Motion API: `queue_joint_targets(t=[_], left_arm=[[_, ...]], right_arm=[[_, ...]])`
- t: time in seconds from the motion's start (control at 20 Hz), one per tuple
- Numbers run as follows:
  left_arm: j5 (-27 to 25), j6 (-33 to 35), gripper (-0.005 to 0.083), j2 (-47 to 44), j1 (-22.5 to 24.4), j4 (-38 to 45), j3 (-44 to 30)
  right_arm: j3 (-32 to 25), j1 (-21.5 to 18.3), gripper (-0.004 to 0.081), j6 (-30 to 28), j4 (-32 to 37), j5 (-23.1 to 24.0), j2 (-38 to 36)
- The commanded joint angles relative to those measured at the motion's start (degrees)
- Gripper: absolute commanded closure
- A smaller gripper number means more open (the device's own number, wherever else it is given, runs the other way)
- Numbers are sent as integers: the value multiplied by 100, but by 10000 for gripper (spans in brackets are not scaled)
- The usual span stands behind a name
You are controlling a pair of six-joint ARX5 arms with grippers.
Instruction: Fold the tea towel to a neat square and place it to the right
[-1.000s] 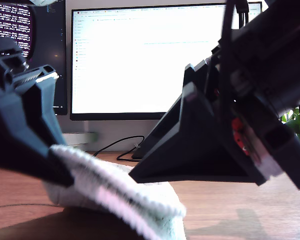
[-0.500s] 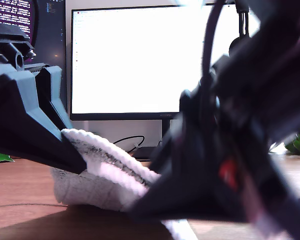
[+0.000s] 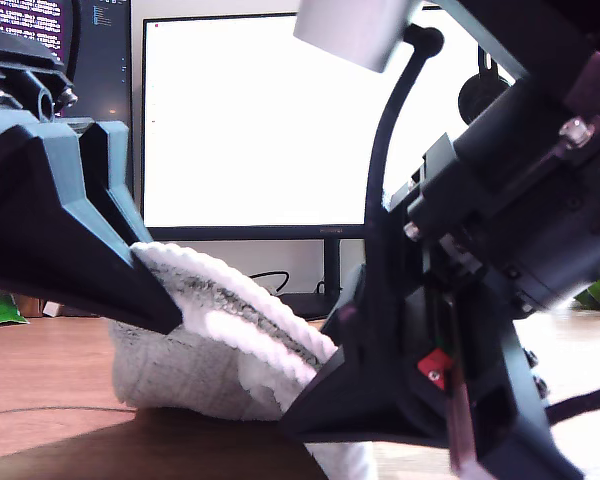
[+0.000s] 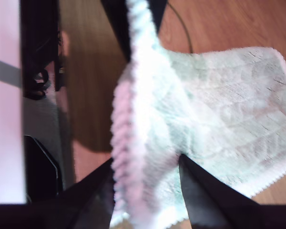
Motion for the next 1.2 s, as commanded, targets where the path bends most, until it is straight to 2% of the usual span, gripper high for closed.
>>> queue_joint_targets(t=[0.0,0.25,0.5,0.75,0.9,1.1,1.15], left_arm=[[2,-37,797,-2,-11,13,79],[-15,-35,797,46,-13,-179,79],[-11,-37,797,46,-13,-181,79],[-15,-35,797,46,-13,-197,81],[-15,-35,797,46,-13,-192,79],[-20,-35,796,46,-13,-192,81],[-72,-35,767,42,-13,-188,81]], right_arm=[[61,221,446,22,52,46,46],[140,483,523,20,50,448,44],[140,483,593,20,-15,553,44],[173,492,693,22,-120,590,44],[291,494,783,20,-116,590,44],[341,494,783,22,-168,590,44],[341,494,783,22,-229,590,44]])
